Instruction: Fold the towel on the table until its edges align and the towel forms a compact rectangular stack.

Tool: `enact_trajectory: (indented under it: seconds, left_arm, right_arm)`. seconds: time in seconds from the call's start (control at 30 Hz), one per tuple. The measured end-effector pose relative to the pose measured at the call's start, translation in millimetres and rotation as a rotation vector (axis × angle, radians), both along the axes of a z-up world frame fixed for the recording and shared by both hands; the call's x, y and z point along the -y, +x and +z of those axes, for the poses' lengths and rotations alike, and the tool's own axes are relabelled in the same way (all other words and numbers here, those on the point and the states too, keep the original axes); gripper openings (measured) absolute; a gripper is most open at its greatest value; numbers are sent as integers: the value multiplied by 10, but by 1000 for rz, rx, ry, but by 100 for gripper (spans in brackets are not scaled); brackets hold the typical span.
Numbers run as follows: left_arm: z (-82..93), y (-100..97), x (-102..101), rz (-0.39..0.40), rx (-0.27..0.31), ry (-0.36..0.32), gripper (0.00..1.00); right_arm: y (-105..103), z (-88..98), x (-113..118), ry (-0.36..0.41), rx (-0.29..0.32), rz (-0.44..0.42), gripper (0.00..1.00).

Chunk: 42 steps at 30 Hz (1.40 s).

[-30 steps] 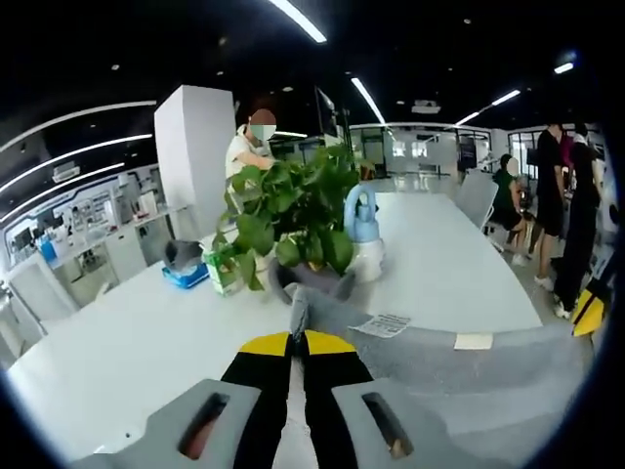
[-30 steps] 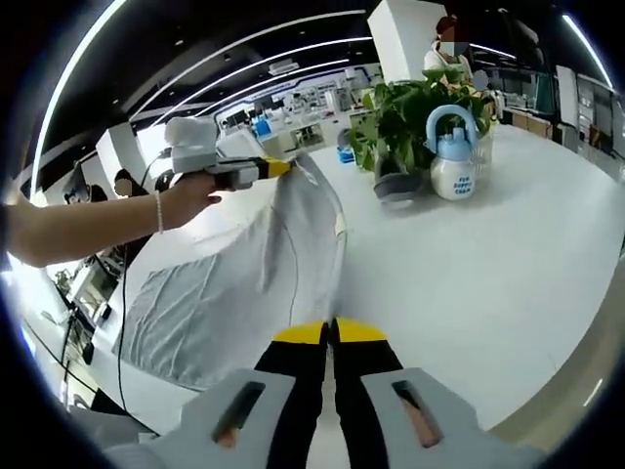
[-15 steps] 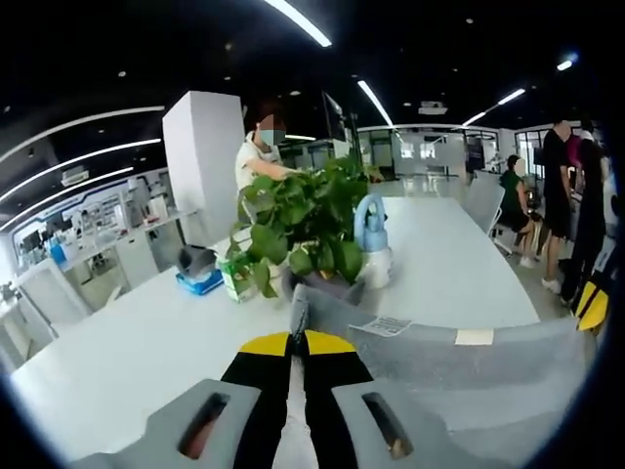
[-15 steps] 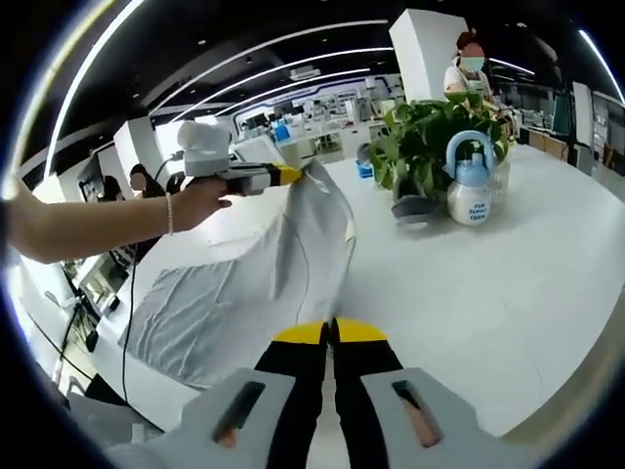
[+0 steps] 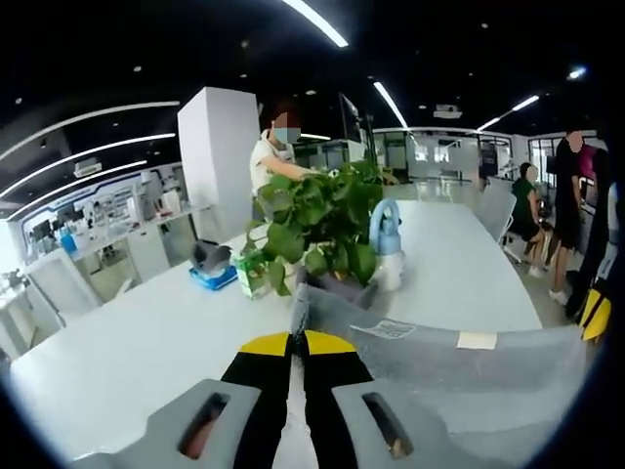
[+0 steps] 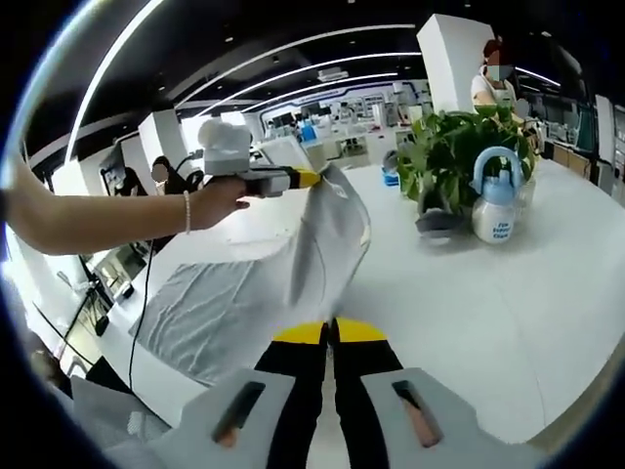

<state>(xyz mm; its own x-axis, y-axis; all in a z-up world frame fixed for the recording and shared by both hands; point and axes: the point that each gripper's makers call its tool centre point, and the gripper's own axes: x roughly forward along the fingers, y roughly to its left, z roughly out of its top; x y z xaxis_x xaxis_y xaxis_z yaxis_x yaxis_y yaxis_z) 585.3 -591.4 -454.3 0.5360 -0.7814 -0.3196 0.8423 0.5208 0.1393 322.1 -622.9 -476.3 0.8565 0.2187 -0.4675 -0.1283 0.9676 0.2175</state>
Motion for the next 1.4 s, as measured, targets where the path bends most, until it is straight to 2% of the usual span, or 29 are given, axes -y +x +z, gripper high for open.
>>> enact_trajectory:
  seconds: [0.1, 0.23, 0.33, 0.6, 0.73, 0.83, 0.9, 1.1, 1.4]
  left_arm:
    - [10, 33, -29, 8, 14, 9, 4]
    - [1, 52, -77, 25, -1, 7, 4]
    - [6, 13, -120, 17, 7, 11, 4]
    - [80, 39, -235, -5, 18, 5, 4]
    - [135, 51, -332, -13, 13, -8, 4]
    - [178, 57, -404, -26, 15, -13, 4]
    - [217, 71, -457, -32, 10, -25, 4]
    - [294, 128, -627, -25, 3, -50, 4]
    - [308, 95, -791, -38, 6, -54, 4]
  right_arm:
    - [33, 26, -33, 4, 16, 12, 0]
    - [46, 55, -76, 0, 17, 18, 0]
    - [58, 111, -166, 24, 28, 25, 0]
    - [109, 244, -381, 10, 53, 29, 0]
    - [140, 318, -532, -24, 66, 35, 0]
    - [170, 345, -608, -94, 64, 46, 0]
    - [188, 378, -682, -106, 67, 52, 0]
    - [199, 446, -892, -87, 75, 53, 0]
    - [179, 460, -1177, -82, 73, 56, 0]
